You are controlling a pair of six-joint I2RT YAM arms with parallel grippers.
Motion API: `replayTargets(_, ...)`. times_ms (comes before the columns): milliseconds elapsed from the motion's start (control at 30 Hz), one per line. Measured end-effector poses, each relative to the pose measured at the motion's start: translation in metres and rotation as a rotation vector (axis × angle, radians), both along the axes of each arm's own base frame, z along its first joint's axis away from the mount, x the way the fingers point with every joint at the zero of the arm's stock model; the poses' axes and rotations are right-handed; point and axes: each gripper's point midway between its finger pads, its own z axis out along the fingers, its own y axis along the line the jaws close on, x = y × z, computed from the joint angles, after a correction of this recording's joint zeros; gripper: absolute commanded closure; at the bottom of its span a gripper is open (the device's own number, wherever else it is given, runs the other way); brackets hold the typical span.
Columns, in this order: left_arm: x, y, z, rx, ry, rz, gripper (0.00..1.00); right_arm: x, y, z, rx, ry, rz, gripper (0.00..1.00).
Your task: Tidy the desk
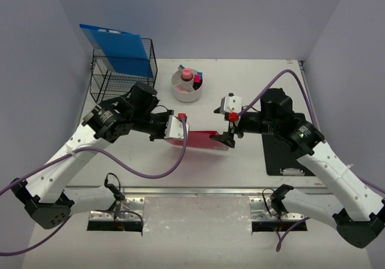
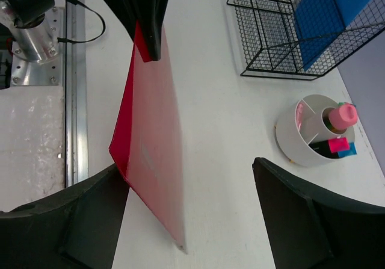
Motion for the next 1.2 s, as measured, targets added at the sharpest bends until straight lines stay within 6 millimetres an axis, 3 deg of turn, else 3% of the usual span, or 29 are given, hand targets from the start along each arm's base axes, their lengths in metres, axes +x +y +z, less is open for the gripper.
replayTargets(167,0.009,-0.004,0.005,0.003,-0.017,0.012,1.00,-0.005,0.010,-0.010,-0.003,0.050,0.064,0.51)
replayTargets(200,0.010,-0.005,0.006,0.000,-0.012,0.018,1.00,-0.006,0.013,-0.012,0.001,0.062,0.077,0.52)
replayTargets(333,0.015,-0.010,0.010,-0.017,0.018,0.049,1.00,-0.012,0.020,-0.032,0.002,0.123,0.127,0.88)
replayTargets(433,0.015,-0.011,0.008,-0.016,0.049,0.069,0.99,-0.012,0.022,-0.043,0.006,0.144,0.132,0.99)
replayTargets(500,0.015,-0.011,0.004,-0.007,0.076,0.080,0.85,-0.011,0.022,-0.046,0.010,0.158,0.125,1.00)
replayTargets(533,0.015,-0.011,0.002,-0.002,0.085,0.085,0.72,-0.011,0.021,-0.047,0.011,0.166,0.121,1.00)
replayTargets(633,0.019,-0.013,0.000,0.006,0.085,0.094,0.54,-0.012,0.021,-0.049,0.010,0.182,0.115,1.00)
replayTargets(700,0.022,-0.015,-0.002,0.013,0.084,0.104,0.49,-0.014,0.022,-0.049,0.014,0.202,0.116,1.00)
replayTargets(1033,0.026,-0.026,-0.013,0.070,0.067,0.106,0.54,-0.016,0.022,-0.052,0.029,0.255,0.100,1.00)
replayTargets(1200,0.023,-0.030,-0.015,0.069,0.070,0.105,0.82,-0.016,0.023,-0.051,0.038,0.265,0.094,1.00)
